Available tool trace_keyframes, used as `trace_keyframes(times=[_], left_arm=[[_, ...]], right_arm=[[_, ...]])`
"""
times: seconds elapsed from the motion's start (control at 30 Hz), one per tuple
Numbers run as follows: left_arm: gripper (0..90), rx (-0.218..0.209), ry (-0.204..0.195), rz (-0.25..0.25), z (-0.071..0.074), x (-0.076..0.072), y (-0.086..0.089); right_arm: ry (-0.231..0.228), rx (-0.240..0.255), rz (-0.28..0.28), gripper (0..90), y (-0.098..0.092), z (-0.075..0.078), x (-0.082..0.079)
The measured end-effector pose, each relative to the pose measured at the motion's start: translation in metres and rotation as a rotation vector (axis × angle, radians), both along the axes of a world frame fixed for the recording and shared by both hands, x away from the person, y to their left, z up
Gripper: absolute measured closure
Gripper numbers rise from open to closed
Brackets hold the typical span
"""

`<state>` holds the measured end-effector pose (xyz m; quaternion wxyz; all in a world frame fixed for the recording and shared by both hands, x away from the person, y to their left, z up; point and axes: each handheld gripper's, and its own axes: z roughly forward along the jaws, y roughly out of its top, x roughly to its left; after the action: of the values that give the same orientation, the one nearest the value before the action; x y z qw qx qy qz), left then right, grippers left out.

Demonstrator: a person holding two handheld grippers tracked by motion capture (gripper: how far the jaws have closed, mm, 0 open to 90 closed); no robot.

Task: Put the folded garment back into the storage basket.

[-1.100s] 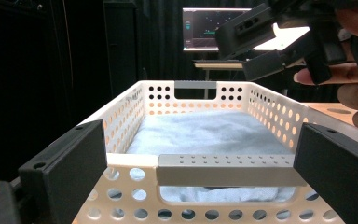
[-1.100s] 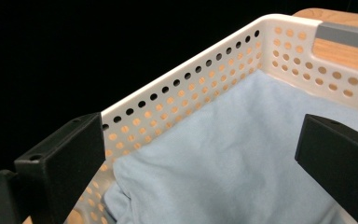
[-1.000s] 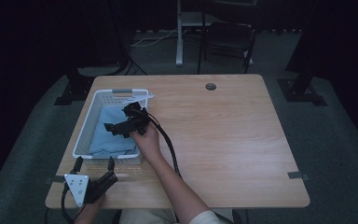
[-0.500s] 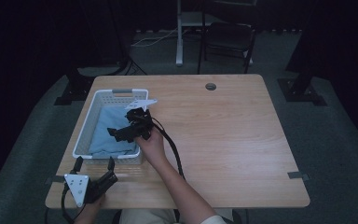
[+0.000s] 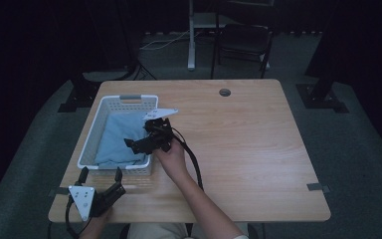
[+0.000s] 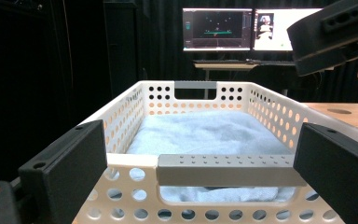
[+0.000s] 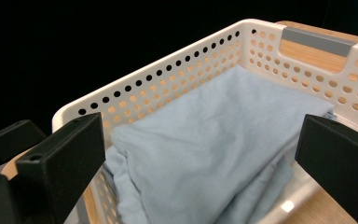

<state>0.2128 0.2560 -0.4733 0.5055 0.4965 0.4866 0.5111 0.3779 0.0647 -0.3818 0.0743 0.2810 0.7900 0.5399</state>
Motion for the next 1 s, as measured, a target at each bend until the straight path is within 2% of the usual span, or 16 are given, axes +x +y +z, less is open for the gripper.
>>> trace_keyframes(times=[0.1, 0.73, 1.0], left_arm=[[3.9, 0.000, 0.000, 0.000, 0.000, 0.000, 0.000], [4.0, 0.000, 0.000, 0.000, 0.000, 0.000, 0.000], [4.0, 0.001, -0.001, 0.001, 0.000, 0.000, 0.000]], right_arm=[[-0.015, -0.001, -0.007, 1.5, -0.006, -0.001, -0.003], [-0.029, -0.021, -0.030, 1.5, -0.038, -0.006, -0.015], [-0.023, -0.005, -0.048, 1.5, -0.058, -0.008, -0.021]])
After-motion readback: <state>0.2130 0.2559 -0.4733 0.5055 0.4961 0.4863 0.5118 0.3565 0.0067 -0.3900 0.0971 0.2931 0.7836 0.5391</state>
